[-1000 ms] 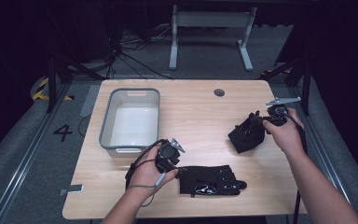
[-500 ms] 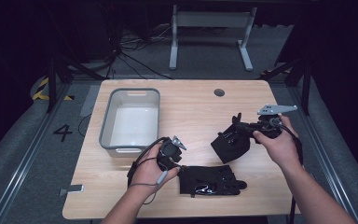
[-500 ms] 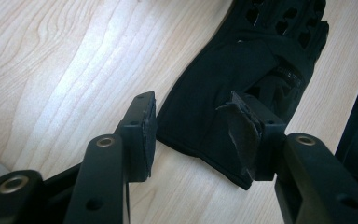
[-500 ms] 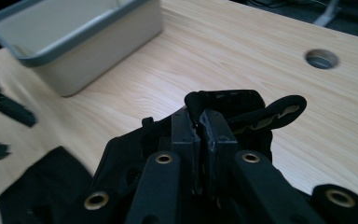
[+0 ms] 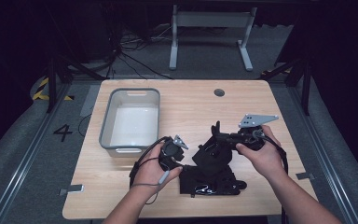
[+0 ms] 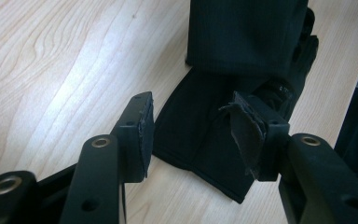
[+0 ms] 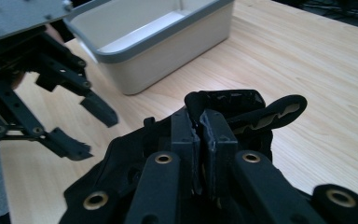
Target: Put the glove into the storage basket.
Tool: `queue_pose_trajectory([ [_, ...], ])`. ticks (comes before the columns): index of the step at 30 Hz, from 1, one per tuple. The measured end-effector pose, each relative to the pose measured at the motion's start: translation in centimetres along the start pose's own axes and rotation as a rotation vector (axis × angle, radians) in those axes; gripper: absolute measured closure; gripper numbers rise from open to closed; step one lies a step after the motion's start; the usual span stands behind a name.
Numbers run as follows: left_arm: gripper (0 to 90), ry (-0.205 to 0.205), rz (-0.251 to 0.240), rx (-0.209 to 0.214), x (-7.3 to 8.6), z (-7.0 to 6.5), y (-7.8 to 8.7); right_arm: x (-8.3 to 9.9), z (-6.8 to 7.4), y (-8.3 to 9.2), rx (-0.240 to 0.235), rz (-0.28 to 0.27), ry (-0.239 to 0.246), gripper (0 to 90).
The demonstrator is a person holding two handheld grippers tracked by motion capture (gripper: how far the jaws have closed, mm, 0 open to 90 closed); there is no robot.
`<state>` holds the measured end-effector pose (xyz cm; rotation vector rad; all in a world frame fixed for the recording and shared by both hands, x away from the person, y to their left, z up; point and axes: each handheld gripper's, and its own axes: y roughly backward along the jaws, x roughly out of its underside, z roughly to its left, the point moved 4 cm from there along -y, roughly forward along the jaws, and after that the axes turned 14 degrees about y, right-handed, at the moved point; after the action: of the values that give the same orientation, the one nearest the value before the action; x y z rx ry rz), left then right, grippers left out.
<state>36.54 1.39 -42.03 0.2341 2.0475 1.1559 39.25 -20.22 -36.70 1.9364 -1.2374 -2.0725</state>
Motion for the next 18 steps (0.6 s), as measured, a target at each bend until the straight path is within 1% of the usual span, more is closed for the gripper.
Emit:
queue_pose_trajectory([
  [2,50.3,-0.005,-0.005,0.003,-0.1,0.0,0.0,-0.2,0.5,-0.4,-0.013,0.002,0.008,84.0],
  [3,50.3,-0.005,-0.005,0.003,-0.1,0.0,0.0,-0.2,0.5,-0.4,-0.013,0.002,0.008,84.0],
  [4,50.3,-0.005,-0.004,0.006,-0.1,-0.1,-0.1,-0.3,1.0,-0.8,-0.024,0.005,0.019,83.9],
  [5,50.3,-0.010,0.000,0.002,-0.1,-0.1,-0.1,-0.3,1.2,-1.0,-0.029,0.010,0.025,83.9],
  [10,51.1,-0.021,0.010,0.011,-0.1,-0.4,-0.5,-0.4,2.0,-1.8,-0.046,0.013,0.042,83.8],
  [13,52.0,-0.031,0.017,0.027,-0.1,-0.4,-0.8,-0.5,2.3,-2.1,-0.053,0.011,0.052,83.8],
  [14,53.6,-0.031,0.017,0.027,-0.1,-0.4,-0.8,-0.5,2.3,-2.1,-0.053,0.011,0.052,83.8],
  [15,58.1,-0.036,0.024,0.027,-0.1,-0.5,-1.0,-0.4,2.3,-2.3,-0.049,0.012,0.055,83.7],
  [16,60.1,-0.046,0.031,0.018,0.0,-0.6,-1.2,-0.4,2.3,-2.4,-0.046,0.016,0.056,83.6],
  [17,65.2,-0.063,0.053,0.000,0.1,-0.6,-1.3,-0.3,2.2,-2.5,-0.044,0.020,0.055,83.6],
  [18,75.5,-0.074,0.062,-0.008,0.2,-0.7,-1.3,-0.1,2.2,-2.6,-0.048,0.022,0.050,83.4],
])
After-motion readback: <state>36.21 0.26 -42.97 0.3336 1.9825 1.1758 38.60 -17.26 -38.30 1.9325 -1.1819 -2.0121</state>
